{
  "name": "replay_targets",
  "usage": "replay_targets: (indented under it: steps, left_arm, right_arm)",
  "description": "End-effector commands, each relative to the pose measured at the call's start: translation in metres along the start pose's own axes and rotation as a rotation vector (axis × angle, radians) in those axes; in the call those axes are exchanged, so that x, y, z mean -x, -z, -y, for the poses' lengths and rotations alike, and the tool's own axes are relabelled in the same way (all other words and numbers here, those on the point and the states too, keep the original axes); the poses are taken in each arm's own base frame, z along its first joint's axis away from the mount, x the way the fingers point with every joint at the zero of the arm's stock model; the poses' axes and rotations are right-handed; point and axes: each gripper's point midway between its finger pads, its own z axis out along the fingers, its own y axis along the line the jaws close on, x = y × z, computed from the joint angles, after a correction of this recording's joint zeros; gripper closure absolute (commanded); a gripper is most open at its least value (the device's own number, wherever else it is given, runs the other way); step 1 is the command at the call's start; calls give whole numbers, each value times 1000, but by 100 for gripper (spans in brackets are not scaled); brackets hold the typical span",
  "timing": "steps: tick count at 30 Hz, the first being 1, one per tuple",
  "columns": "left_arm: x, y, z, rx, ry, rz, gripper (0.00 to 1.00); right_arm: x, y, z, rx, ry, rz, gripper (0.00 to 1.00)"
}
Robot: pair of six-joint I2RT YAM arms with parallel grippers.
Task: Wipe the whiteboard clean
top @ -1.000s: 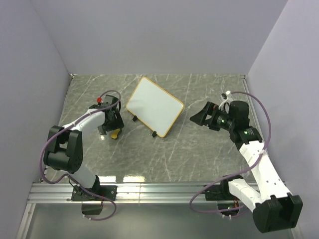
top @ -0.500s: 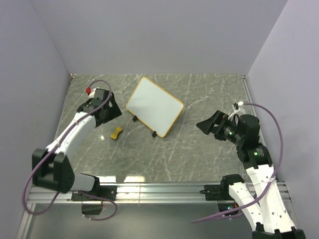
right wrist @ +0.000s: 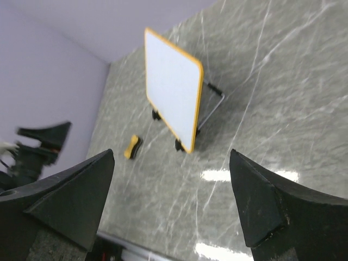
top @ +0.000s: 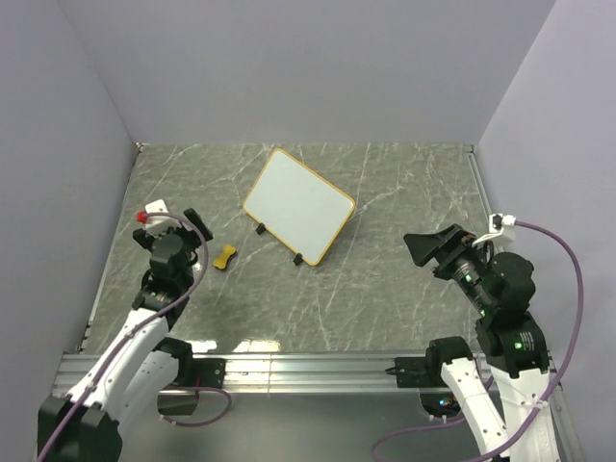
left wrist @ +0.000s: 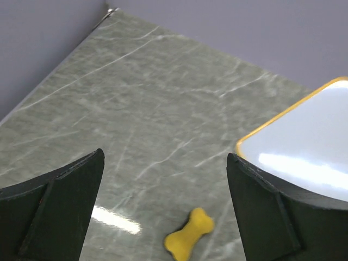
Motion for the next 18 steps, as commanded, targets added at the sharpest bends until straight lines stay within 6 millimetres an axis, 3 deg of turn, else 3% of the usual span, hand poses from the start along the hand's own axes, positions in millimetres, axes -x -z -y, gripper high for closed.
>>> replay_targets:
  steps: [1, 4, 7, 8, 9, 10, 12, 18]
  left_arm:
    - [18, -14, -7, 37, -31, 154, 1]
    - [-11, -37, -9, 52, -126, 98, 1]
    - [-15, -52, -11, 37, -155, 117, 1]
    - [-28, -58, -14, 34, -174, 90, 1]
    - [-25, -62, -7, -15, -159, 114, 1]
    - [-31, -69, -13, -6, -162, 105, 0]
    - [-31, -71, -11, -27, -133, 134, 0]
    - [-65, -78, -10, -87, -140, 107, 1]
  right_arm:
    - [22, 13, -2, -46, 27, 83, 9]
    - [21, 22, -8, -28, 56, 62, 8]
    - [20, 28, -14, -5, 53, 51, 4]
    - [20, 30, -16, 1, 53, 54, 2]
    - [20, 32, -19, 17, 62, 53, 0]
    - [21, 34, -20, 21, 64, 60, 0]
    - [24, 37, -23, 35, 81, 81, 0]
    - [25, 35, -23, 64, 96, 112, 0]
